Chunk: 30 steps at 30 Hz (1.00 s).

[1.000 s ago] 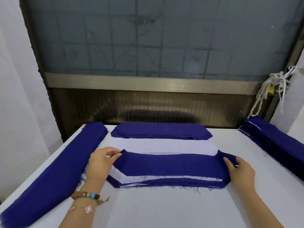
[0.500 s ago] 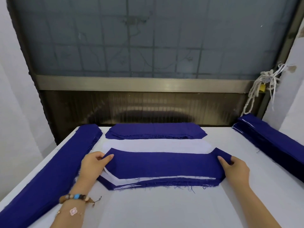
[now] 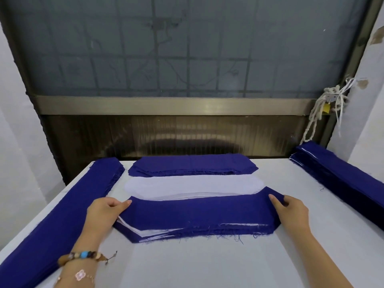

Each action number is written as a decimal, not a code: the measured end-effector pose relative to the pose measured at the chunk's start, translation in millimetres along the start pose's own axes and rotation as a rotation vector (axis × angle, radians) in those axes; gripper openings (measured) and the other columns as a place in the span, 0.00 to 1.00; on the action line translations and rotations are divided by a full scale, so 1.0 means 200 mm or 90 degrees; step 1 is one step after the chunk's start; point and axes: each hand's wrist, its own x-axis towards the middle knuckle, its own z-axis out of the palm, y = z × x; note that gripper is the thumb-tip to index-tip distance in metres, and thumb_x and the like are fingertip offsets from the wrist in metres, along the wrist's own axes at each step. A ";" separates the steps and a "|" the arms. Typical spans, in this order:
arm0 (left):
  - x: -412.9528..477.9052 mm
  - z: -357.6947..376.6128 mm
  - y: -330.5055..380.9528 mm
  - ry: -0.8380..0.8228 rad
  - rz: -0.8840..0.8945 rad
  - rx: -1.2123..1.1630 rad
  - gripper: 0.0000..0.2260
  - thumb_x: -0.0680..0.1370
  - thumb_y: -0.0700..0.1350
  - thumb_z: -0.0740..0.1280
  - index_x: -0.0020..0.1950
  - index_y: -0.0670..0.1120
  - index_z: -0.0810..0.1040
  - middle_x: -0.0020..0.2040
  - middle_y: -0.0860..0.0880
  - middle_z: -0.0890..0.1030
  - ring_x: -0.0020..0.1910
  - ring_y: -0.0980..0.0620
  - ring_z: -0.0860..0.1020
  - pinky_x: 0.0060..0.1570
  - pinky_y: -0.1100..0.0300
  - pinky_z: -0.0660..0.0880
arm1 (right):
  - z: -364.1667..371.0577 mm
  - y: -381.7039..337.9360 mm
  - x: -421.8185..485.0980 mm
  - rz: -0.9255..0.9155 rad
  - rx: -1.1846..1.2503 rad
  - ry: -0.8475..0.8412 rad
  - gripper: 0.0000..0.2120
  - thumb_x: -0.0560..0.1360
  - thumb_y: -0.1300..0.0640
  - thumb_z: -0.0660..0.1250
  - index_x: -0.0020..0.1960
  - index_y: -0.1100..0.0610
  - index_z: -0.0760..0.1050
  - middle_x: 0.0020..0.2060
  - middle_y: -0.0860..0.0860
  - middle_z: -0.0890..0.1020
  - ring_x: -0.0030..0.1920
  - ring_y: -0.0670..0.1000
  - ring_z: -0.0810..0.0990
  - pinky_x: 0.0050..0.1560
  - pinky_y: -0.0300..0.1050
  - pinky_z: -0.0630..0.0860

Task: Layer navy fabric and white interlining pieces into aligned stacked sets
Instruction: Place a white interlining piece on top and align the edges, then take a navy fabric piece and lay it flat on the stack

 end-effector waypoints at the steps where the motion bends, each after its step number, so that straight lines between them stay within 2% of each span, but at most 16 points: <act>1: 0.00 0.00 0.00 -0.002 0.002 0.003 0.14 0.74 0.48 0.73 0.32 0.41 0.82 0.33 0.43 0.81 0.37 0.47 0.78 0.34 0.59 0.70 | 0.00 0.00 0.00 -0.001 -0.004 -0.003 0.21 0.76 0.52 0.68 0.31 0.63 0.67 0.25 0.54 0.72 0.29 0.53 0.67 0.30 0.44 0.64; 4: 0.02 -0.01 -0.02 -0.008 -0.027 -0.012 0.14 0.75 0.47 0.72 0.35 0.38 0.82 0.35 0.41 0.82 0.39 0.44 0.79 0.36 0.56 0.73 | 0.00 0.00 0.00 -0.011 -0.008 -0.008 0.15 0.75 0.54 0.69 0.34 0.62 0.74 0.28 0.54 0.77 0.30 0.53 0.72 0.31 0.43 0.67; 8: 0.04 -0.02 -0.04 -0.021 -0.063 -0.027 0.18 0.77 0.47 0.69 0.44 0.29 0.79 0.42 0.31 0.79 0.37 0.43 0.75 0.39 0.52 0.71 | 0.00 -0.01 0.00 -0.018 -0.025 -0.001 0.14 0.73 0.54 0.71 0.35 0.61 0.75 0.29 0.54 0.78 0.31 0.53 0.74 0.31 0.41 0.67; 10: 0.05 -0.02 -0.05 -0.024 -0.053 -0.010 0.17 0.78 0.46 0.69 0.43 0.30 0.78 0.39 0.33 0.79 0.36 0.45 0.74 0.37 0.54 0.70 | 0.00 -0.01 0.01 -0.018 -0.033 -0.004 0.12 0.73 0.55 0.71 0.35 0.60 0.75 0.30 0.53 0.79 0.32 0.52 0.74 0.31 0.41 0.67; 13: 0.03 -0.01 -0.04 -0.015 -0.007 0.043 0.16 0.76 0.48 0.71 0.36 0.36 0.80 0.32 0.42 0.79 0.34 0.49 0.74 0.34 0.58 0.69 | 0.00 0.00 0.01 -0.018 -0.041 -0.012 0.09 0.73 0.57 0.71 0.37 0.60 0.76 0.32 0.52 0.79 0.34 0.51 0.75 0.33 0.40 0.67; 15: 0.02 -0.02 -0.03 -0.015 0.021 0.072 0.19 0.74 0.52 0.72 0.34 0.36 0.77 0.31 0.41 0.77 0.32 0.49 0.73 0.33 0.59 0.69 | 0.00 0.00 0.00 -0.020 -0.041 -0.011 0.09 0.73 0.57 0.70 0.38 0.60 0.75 0.32 0.52 0.79 0.34 0.51 0.75 0.32 0.41 0.67; 17: 0.00 -0.02 -0.01 -0.041 0.039 0.103 0.23 0.71 0.55 0.73 0.31 0.38 0.71 0.28 0.43 0.71 0.31 0.50 0.69 0.32 0.59 0.66 | 0.00 0.00 0.00 -0.026 -0.044 -0.008 0.11 0.75 0.55 0.69 0.38 0.61 0.75 0.32 0.54 0.79 0.33 0.52 0.75 0.32 0.42 0.67; 20: -0.01 -0.03 0.00 -0.063 0.066 0.168 0.23 0.71 0.56 0.73 0.31 0.39 0.71 0.30 0.43 0.70 0.34 0.45 0.71 0.35 0.57 0.66 | 0.00 0.00 0.01 -0.038 -0.032 -0.004 0.13 0.75 0.55 0.70 0.37 0.63 0.75 0.36 0.59 0.79 0.33 0.55 0.75 0.32 0.42 0.68; 22: -0.02 -0.05 0.00 -0.057 0.074 0.141 0.25 0.73 0.55 0.72 0.35 0.33 0.73 0.33 0.36 0.74 0.35 0.41 0.73 0.35 0.56 0.66 | 0.01 0.00 0.00 -0.049 -0.034 -0.002 0.13 0.75 0.54 0.69 0.39 0.63 0.76 0.41 0.61 0.78 0.36 0.56 0.76 0.39 0.44 0.69; 24: -0.01 -0.06 0.01 -0.060 0.079 0.098 0.24 0.74 0.55 0.71 0.40 0.31 0.76 0.35 0.35 0.77 0.35 0.39 0.74 0.35 0.55 0.67 | 0.00 -0.01 0.00 -0.078 -0.048 0.010 0.12 0.76 0.53 0.68 0.41 0.62 0.75 0.42 0.58 0.77 0.38 0.56 0.75 0.40 0.44 0.68; 26: -0.01 -0.05 0.02 -0.055 0.079 0.061 0.20 0.76 0.54 0.70 0.42 0.34 0.79 0.36 0.38 0.80 0.38 0.38 0.78 0.35 0.54 0.70 | -0.01 -0.02 -0.01 -0.092 -0.020 0.021 0.11 0.77 0.53 0.66 0.41 0.59 0.73 0.37 0.55 0.77 0.37 0.55 0.74 0.35 0.45 0.67; 30: -0.01 -0.05 0.07 -0.029 0.032 -0.075 0.11 0.77 0.52 0.69 0.43 0.44 0.83 0.39 0.46 0.84 0.41 0.45 0.81 0.44 0.50 0.78 | -0.01 -0.03 -0.02 -0.079 0.046 0.028 0.09 0.78 0.52 0.66 0.42 0.56 0.71 0.33 0.55 0.77 0.35 0.54 0.75 0.33 0.44 0.68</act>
